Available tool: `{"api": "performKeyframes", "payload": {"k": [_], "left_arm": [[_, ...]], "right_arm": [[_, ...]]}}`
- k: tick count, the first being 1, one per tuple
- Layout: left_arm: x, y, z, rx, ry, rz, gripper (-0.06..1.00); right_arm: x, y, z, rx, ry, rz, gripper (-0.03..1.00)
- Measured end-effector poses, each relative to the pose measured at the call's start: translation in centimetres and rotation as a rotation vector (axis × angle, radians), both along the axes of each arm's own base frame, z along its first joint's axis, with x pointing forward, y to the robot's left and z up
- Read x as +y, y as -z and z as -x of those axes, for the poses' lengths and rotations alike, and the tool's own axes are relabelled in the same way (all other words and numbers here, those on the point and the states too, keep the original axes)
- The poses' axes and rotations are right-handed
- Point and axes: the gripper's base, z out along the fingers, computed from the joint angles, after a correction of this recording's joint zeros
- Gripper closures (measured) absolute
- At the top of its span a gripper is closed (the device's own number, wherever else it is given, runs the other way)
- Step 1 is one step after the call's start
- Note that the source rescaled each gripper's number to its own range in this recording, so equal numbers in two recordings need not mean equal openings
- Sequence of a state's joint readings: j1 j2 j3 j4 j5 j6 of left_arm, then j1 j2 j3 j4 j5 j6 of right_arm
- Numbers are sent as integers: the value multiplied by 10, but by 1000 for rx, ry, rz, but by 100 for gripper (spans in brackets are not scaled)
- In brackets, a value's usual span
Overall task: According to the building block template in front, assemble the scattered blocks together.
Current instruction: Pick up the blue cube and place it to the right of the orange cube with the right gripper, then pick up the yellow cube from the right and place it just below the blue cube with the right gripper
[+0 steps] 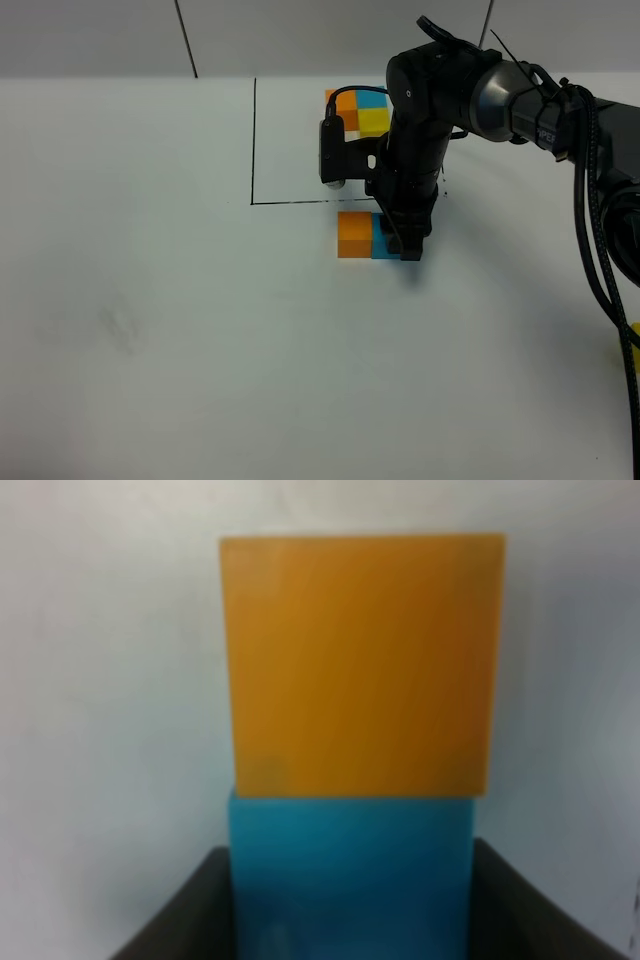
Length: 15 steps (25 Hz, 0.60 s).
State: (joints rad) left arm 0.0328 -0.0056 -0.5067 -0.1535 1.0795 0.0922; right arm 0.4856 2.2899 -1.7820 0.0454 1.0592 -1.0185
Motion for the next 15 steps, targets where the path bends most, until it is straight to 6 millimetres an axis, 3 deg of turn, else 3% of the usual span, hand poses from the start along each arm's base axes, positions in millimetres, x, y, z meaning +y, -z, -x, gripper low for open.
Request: {"api": "performKeyframes", "payload": {"k": [15], "left_arm": [[0, 0, 0, 0, 0, 0, 23]], "right_arm": [[0, 0, -1, -8, -15, -8, 73]]}}
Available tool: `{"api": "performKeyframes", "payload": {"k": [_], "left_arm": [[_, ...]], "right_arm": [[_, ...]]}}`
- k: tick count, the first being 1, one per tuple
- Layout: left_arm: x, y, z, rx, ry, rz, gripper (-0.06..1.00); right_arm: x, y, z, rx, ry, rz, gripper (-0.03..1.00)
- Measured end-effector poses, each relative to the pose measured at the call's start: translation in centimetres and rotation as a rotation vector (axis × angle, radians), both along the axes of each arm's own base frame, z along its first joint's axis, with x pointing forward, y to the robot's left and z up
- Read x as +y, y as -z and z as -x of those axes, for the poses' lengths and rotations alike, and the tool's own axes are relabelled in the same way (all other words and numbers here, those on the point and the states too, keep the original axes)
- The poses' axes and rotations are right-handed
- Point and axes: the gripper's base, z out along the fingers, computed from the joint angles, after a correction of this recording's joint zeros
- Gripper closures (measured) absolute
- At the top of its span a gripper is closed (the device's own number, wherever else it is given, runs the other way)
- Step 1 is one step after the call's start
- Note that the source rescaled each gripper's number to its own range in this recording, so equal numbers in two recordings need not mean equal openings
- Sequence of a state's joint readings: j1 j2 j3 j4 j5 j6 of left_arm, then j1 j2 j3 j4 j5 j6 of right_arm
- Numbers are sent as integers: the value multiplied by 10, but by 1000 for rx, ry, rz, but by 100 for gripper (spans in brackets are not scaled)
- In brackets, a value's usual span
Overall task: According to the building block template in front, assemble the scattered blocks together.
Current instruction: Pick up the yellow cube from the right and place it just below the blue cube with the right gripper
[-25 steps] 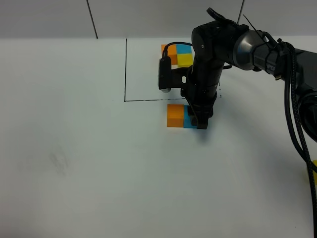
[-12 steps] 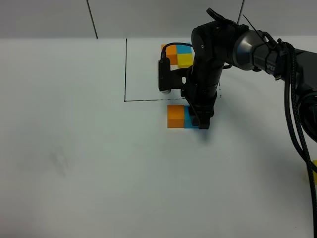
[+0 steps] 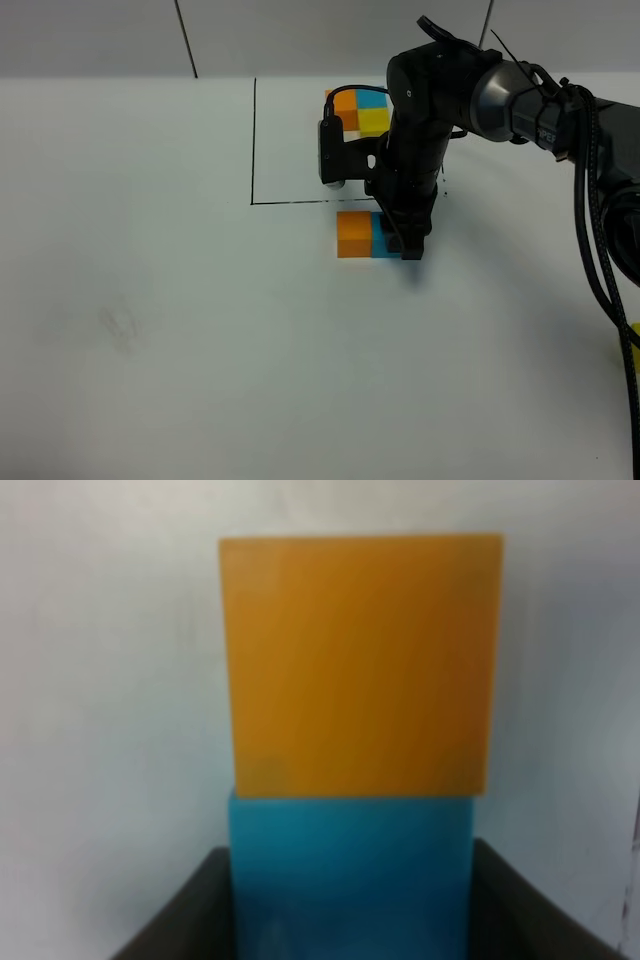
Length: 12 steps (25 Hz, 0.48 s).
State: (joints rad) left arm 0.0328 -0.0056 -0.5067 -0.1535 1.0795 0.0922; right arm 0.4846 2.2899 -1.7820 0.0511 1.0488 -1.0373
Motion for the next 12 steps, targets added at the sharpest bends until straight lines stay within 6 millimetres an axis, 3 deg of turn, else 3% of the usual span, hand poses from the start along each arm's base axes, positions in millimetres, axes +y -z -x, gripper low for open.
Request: {"api": "performKeyframes", "payload": {"k": [4, 6, 9, 12], "left_arm": [[0, 0, 0, 0, 0, 0, 23], [0, 0, 0, 0, 0, 0, 23], [0, 0, 0, 0, 0, 0, 23], [0, 0, 0, 0, 0, 0, 23]], "right_arm": [[2, -2, -1, -11, 9, -22, 69], [1, -11, -1, -25, 47, -41, 52], [-9, -40, -2, -44, 227, -88, 15], [-39, -70, -4, -16, 514, -115, 1]]}}
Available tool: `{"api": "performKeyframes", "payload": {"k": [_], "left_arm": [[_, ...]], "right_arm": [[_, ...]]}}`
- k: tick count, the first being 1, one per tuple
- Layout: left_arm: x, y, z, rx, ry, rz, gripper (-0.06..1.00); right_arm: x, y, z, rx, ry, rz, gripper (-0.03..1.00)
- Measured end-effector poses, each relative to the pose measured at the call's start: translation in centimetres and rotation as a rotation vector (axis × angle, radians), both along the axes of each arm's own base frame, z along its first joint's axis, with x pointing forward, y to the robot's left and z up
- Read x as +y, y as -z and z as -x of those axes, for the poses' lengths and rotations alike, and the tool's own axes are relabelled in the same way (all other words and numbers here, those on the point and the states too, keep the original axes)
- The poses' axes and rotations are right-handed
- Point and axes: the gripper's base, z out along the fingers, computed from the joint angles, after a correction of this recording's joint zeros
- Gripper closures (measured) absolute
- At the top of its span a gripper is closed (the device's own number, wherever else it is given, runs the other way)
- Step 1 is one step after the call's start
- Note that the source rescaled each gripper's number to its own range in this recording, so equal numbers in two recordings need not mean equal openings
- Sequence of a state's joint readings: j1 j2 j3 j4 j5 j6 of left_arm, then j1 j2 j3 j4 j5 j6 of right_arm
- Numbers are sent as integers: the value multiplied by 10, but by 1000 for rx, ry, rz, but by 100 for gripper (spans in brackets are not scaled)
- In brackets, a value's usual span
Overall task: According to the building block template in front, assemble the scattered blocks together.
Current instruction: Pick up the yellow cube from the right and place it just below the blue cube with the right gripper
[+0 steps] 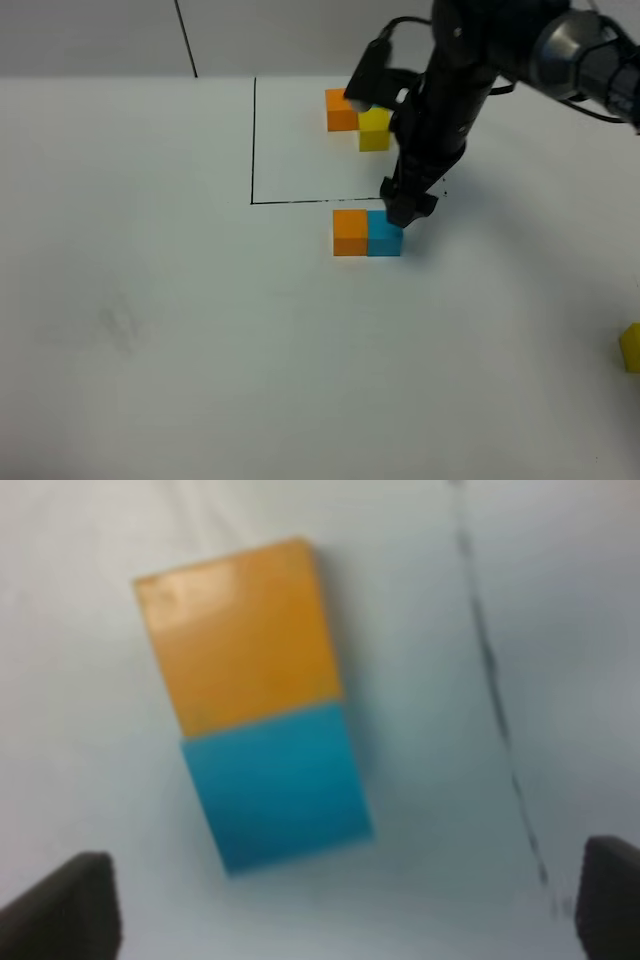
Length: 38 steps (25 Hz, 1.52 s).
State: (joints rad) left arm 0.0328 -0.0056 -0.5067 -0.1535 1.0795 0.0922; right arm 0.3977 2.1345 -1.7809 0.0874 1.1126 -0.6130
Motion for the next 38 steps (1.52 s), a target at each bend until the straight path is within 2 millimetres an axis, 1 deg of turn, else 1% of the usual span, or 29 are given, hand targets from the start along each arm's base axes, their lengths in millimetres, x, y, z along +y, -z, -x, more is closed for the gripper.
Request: {"api": "performKeyframes", "payload": {"k": [1, 3, 5, 6, 7, 8, 10, 11, 13, 14, 16, 18, 20, 22, 29, 34, 38], "left_arm": [[0, 0, 0, 0, 0, 0, 23], [0, 0, 0, 0, 0, 0, 23], [0, 0, 0, 0, 0, 0, 23], [0, 0, 0, 0, 0, 0, 23], [0, 0, 0, 0, 0, 0, 23], [0, 0, 0, 0, 0, 0, 23], [0, 0, 0, 0, 0, 0, 23], [0, 0, 0, 0, 0, 0, 23], [0, 0, 0, 0, 0, 0, 23], [0, 0, 0, 0, 0, 0, 23], [0, 0, 0, 0, 0, 0, 23], [0, 0, 0, 0, 0, 0, 23], [0, 0, 0, 0, 0, 0, 23], [0, 0, 0, 0, 0, 0, 23], [0, 0, 0, 0, 0, 0, 23], [0, 0, 0, 0, 0, 0, 23], [0, 0, 0, 0, 0, 0, 23]], "right_arm": [[-13, -7, 0, 27, 99, -5, -1], [-47, -14, -1, 78, 331, -9, -2], [-82, -13, 4, 110, 493, 21, -3], [-101, -11, 10, 130, 567, 39, -3], [-119, -6, 18, 144, 631, 55, -3], [-136, -7, 26, 130, 688, 53, -3], [-161, -5, 51, 102, 783, 36, -3], [-171, -2, 64, 85, 829, 23, -3], [-186, -5, 91, 26, 907, -13, -3], [-192, -1, 104, 8, 946, -25, -3], [-201, 1, 127, -32, 1010, -51, -3], [-208, 9, 147, -35, 1068, -59, -3], [-212, 17, 161, -22, 1103, -61, -3], [-211, 26, 169, 1, 1117, -55, -2], [-211, 46, 176, -31, 1167, -85, 0], [-211, 64, 176, 25, 1172, -58, 4], [-211, 73, 175, 62, 1173, -40, 11]]}}
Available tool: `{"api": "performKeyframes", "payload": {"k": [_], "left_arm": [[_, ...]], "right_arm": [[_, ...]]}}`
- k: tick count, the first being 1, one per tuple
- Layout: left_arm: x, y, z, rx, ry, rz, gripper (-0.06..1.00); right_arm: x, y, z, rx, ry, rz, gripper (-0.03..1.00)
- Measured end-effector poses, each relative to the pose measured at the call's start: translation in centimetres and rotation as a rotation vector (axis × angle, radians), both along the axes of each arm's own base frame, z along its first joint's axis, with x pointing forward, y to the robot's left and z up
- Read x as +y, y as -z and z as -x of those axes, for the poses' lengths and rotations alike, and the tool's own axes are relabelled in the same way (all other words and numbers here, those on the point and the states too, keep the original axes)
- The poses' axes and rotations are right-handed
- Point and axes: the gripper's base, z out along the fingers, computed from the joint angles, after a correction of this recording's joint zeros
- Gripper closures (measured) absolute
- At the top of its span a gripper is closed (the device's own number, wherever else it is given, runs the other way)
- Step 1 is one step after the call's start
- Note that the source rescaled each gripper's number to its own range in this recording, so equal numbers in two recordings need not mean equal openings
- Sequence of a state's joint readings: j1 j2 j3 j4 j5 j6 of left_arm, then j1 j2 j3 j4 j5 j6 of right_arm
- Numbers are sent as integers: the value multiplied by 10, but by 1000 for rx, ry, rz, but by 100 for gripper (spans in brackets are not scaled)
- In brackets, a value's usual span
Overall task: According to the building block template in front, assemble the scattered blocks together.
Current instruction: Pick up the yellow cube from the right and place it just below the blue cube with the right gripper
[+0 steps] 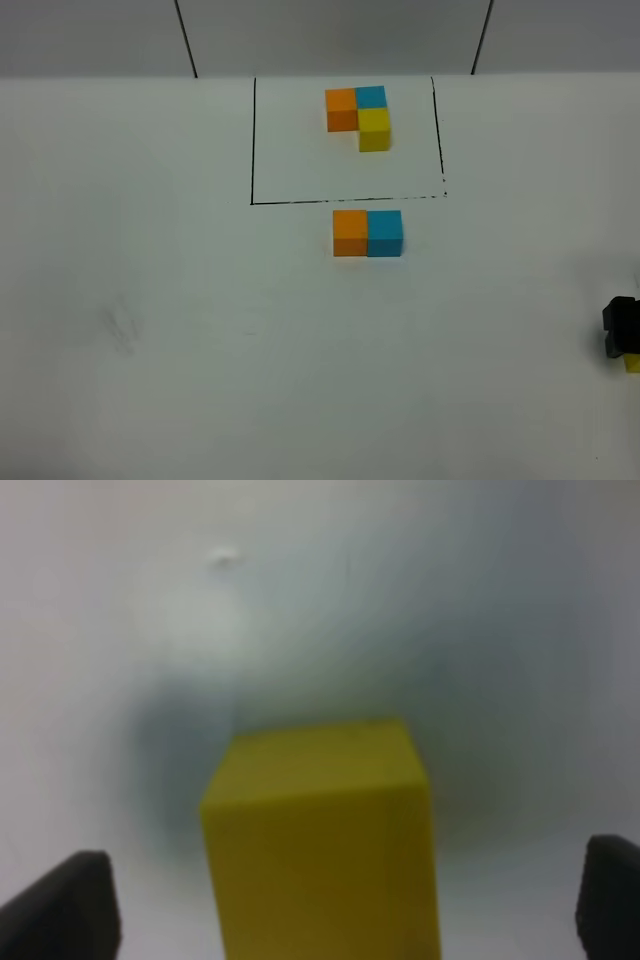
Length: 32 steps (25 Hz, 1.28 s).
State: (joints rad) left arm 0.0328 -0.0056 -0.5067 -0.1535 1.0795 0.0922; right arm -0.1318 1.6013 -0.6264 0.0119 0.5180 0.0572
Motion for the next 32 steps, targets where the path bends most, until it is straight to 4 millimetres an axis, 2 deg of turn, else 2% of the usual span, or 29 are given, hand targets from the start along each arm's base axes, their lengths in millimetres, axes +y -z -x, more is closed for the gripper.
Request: {"api": "performKeyframes", "payload": {"k": [8, 10, 11, 13, 14, 18, 21, 26, 32], "left_arm": [[0, 0, 0, 0, 0, 1, 23], [0, 0, 0, 0, -1, 2, 23], [0, 0, 0, 0, -1, 2, 23], [0, 0, 0, 0, -1, 2, 23], [0, 0, 0, 0, -1, 2, 23], [0, 0, 0, 0, -1, 2, 23], [0, 0, 0, 0, -1, 1, 23], [0, 0, 0, 0, -1, 1, 23], [0, 0, 0, 0, -1, 1, 23]], "right_arm": [[0, 14, -1, 50, 0, -7, 29], [0, 16, -2, 55, 1, -9, 39], [0, 17, -2, 57, 3, -10, 48], [1, 17, -2, 56, 14, -18, 71], [1, 17, -2, 56, 20, -23, 74], [6, 17, -2, 54, 41, -44, 74], [19, 16, -3, 58, 27, -57, 74], [61, 6, 2, 56, -38, -72, 74], [125, -11, 23, 61, -185, -88, 74]]}}
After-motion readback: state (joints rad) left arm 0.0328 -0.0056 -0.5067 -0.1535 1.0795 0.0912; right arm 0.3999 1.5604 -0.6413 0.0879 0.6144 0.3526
